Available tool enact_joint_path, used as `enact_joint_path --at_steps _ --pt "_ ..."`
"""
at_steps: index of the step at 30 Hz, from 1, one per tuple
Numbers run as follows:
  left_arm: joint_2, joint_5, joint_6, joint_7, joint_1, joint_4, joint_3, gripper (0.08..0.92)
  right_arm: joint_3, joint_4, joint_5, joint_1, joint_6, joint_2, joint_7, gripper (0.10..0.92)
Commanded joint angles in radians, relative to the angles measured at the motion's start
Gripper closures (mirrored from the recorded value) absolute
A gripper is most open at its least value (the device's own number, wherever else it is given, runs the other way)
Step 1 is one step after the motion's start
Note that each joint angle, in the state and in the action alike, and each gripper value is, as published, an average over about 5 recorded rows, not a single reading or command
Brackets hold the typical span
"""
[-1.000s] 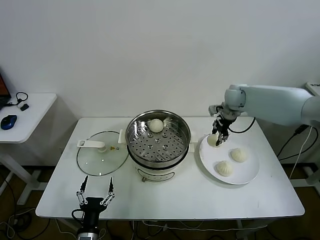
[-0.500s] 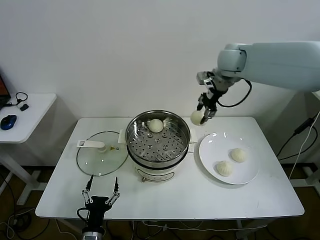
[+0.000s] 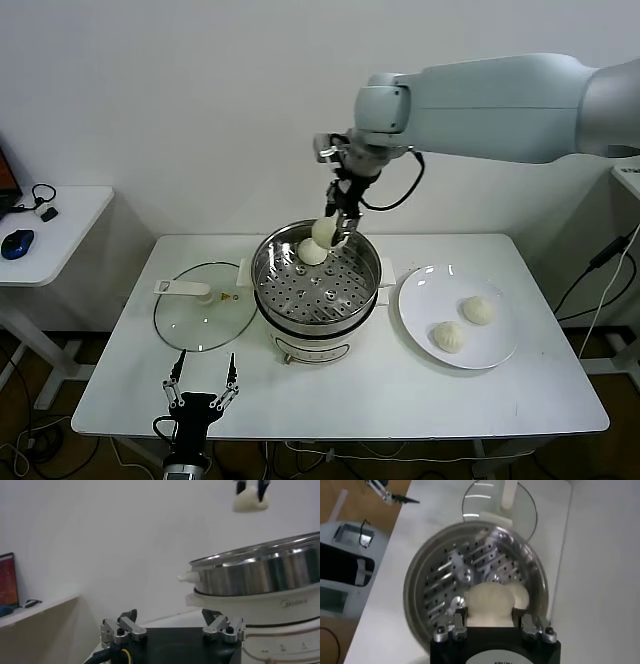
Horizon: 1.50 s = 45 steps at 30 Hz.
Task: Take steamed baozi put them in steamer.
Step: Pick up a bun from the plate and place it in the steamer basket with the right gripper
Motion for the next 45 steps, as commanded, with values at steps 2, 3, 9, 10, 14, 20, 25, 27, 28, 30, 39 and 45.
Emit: enact_joint_path --at_steps 2,3,9,10,14,20,25,27,28,30,39,45 --pt "-0.033 -0.003 0.004 0.001 0.003 -0.009 0.005 0.177 0.047 -0.097 0.045 -0.151 -0.030 0.144 0.045 0.420" --pt "-0.033 -0.003 0.004 0.001 0.004 -0.011 0.006 0.177 0.050 -0.112 0.038 -0.169 -0.030 0.150 0.047 0.416" --pt "-0.035 -0.002 0.004 0.001 0.008 -0.012 0.005 0.177 0.074 -0.203 -0.023 -0.248 -0.032 0.175 0.056 0.403" --pt "-0.036 -0.001 0.004 0.001 0.008 -0.012 0.005 0.177 0.077 -0.214 -0.032 -0.255 -0.032 0.177 0.056 0.401" --pt "-0.040 0.000 0.003 0.001 0.007 -0.008 0.003 0.177 0.077 -0.242 -0.049 -0.276 -0.030 0.183 0.054 0.398" --pt "-0.045 0.002 0.004 0.002 0.004 -0.004 0.000 0.177 0.080 -0.247 -0.058 -0.295 -0.029 0.182 0.052 0.397" --pt "-0.048 0.003 0.005 0.003 0.002 0.000 -0.001 0.177 0.082 -0.250 -0.066 -0.306 -0.029 0.184 0.051 0.397" --pt "-0.048 0.004 0.005 0.004 0.001 0.001 -0.001 0.177 0.082 -0.251 -0.071 -0.310 -0.029 0.183 0.050 0.397" --pt "-0.048 0.004 0.005 0.004 0.001 0.002 -0.001 0.177 0.082 -0.253 -0.073 -0.312 -0.028 0.183 0.050 0.395" --pt "-0.048 0.004 0.005 0.004 0.000 0.002 -0.002 0.177 0.083 -0.254 -0.076 -0.314 -0.028 0.181 0.050 0.392" --pt "-0.048 0.003 0.007 0.004 -0.001 -0.001 -0.004 0.177 0.088 -0.257 -0.078 -0.319 -0.029 0.184 0.050 0.341" --pt "-0.049 0.003 0.009 0.005 0.000 -0.004 -0.004 0.177 0.093 -0.254 -0.079 -0.315 -0.029 0.180 0.049 0.295"
